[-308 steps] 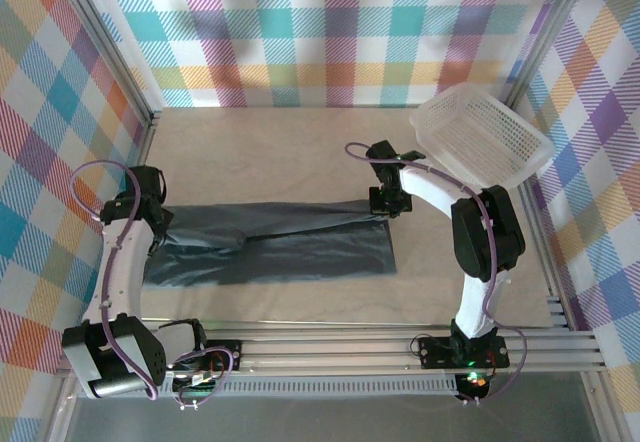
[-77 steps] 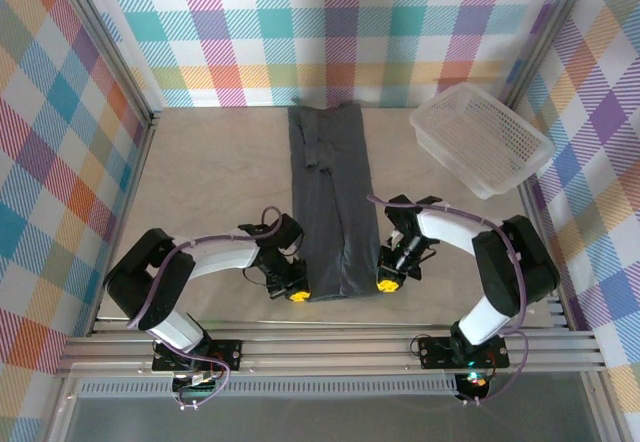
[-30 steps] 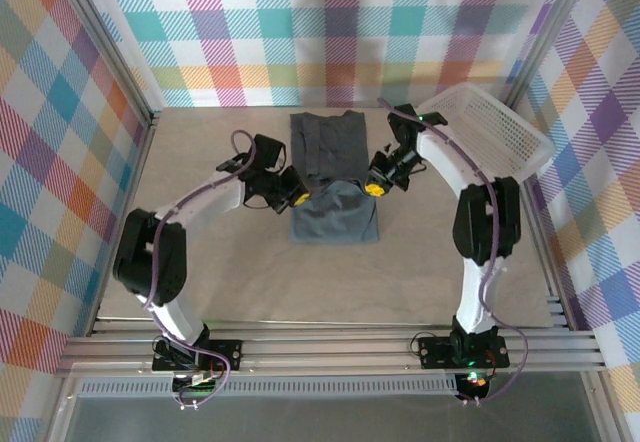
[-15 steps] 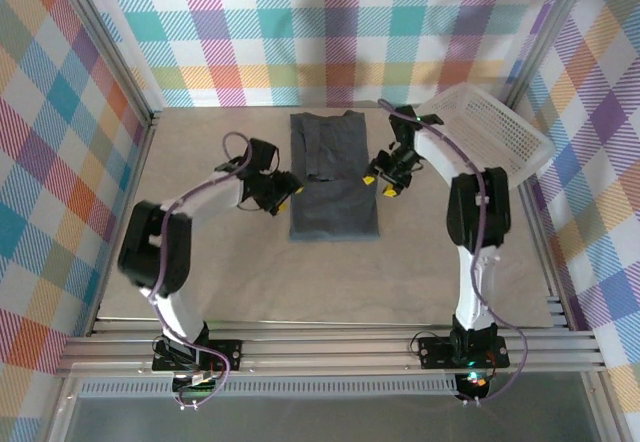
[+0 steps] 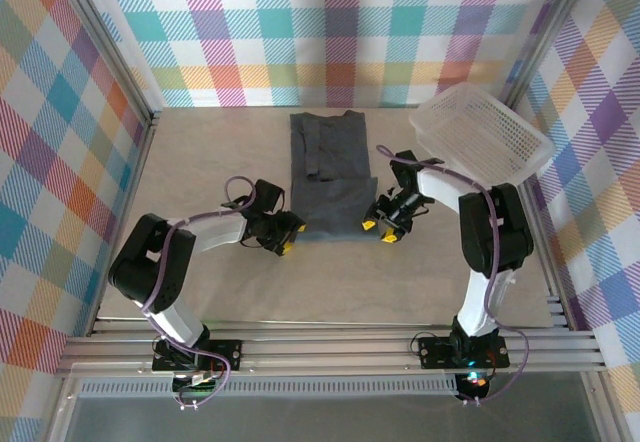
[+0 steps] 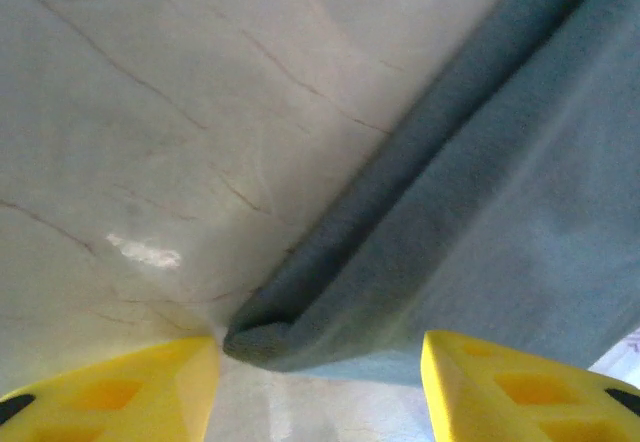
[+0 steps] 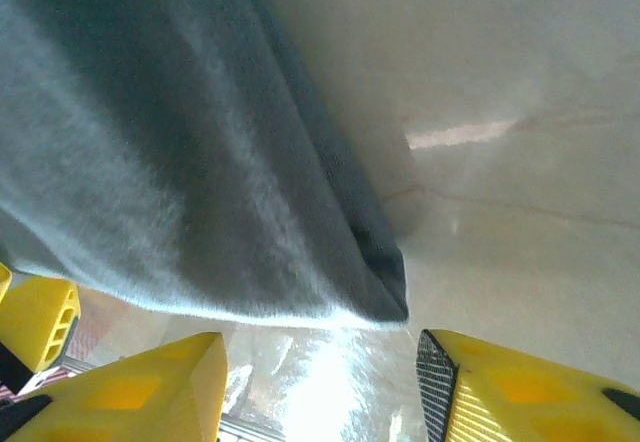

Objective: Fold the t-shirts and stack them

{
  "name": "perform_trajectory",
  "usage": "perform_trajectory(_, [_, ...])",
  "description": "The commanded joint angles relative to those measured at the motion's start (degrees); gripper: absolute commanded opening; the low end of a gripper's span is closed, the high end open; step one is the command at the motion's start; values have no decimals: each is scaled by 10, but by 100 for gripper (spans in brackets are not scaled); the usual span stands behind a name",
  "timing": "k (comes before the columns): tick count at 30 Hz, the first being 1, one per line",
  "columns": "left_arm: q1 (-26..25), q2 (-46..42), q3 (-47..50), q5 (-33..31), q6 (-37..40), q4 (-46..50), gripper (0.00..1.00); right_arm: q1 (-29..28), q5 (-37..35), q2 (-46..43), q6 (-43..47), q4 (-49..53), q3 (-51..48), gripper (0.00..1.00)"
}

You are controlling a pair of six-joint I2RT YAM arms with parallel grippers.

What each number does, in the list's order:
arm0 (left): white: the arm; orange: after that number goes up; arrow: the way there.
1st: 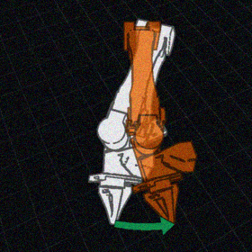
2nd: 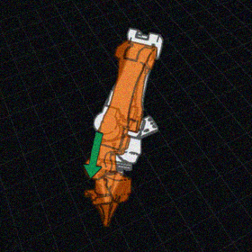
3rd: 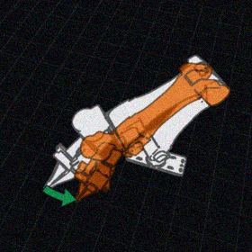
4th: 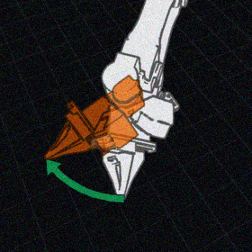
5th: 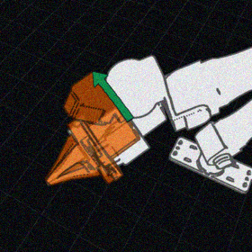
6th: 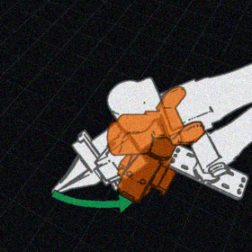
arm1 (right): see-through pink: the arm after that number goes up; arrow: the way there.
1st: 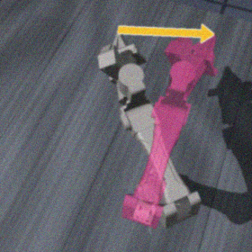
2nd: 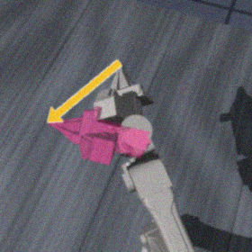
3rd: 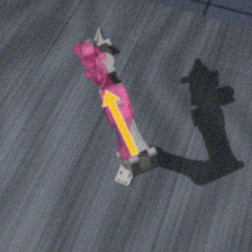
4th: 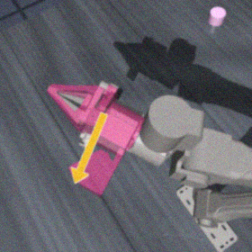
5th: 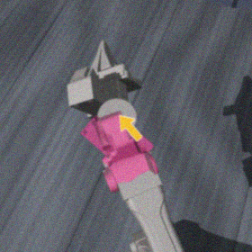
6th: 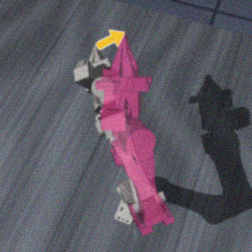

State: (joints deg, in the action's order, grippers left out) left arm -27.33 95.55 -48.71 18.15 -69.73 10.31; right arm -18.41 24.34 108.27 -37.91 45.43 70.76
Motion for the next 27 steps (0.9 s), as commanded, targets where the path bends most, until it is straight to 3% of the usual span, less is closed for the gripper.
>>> perform_trajectory(1, [-8,34,-14,8,-11,-69,53,-5,17,18,-8,-19,0,52])
perform_trajectory(7, [-8,63,-44,2,-12,-95,33,-13,14,45,-16,-21,15,41])
perform_trajectory(12, [-7,70,-70,-2,-2,-89,14,-13,-11,48,-14,-21,46,13])
perform_trajectory(14, [-8,48,-80,-16,9,-59,1,-13,-28,34,-9,-10,66,3])
perform_trajectory(20, [0,-44,-83,-33,15,1,0,-12,-54,-21,-12,40,127,0])
perform_trajectory(27, [-4,-103,-34,42,28,51,0,-19,-1,-68,-4,87,90,0])
